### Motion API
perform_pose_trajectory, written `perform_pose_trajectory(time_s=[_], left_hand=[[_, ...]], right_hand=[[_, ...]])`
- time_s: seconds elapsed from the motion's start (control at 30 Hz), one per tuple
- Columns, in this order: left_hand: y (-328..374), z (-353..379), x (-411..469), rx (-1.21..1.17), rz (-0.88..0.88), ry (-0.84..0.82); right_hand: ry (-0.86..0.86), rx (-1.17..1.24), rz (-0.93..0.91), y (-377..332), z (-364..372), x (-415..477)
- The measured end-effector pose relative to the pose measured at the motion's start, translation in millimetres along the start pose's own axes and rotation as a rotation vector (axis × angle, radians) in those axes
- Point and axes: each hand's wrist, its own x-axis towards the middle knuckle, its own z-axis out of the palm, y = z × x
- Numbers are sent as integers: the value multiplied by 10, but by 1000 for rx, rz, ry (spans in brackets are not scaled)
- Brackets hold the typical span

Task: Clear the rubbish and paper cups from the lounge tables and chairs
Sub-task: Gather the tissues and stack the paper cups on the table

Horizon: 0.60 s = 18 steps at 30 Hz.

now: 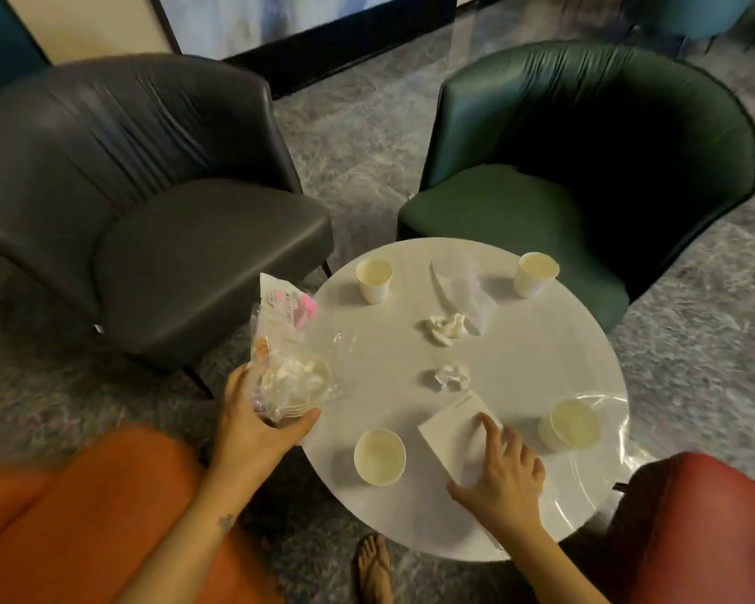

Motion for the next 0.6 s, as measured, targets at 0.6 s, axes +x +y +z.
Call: perform_pose_trajectory(time_s=[0.6], left_hand=[[-938,922,571,-138,36,-381]], right_hand=[[228,232,-112,-440,113,888]])
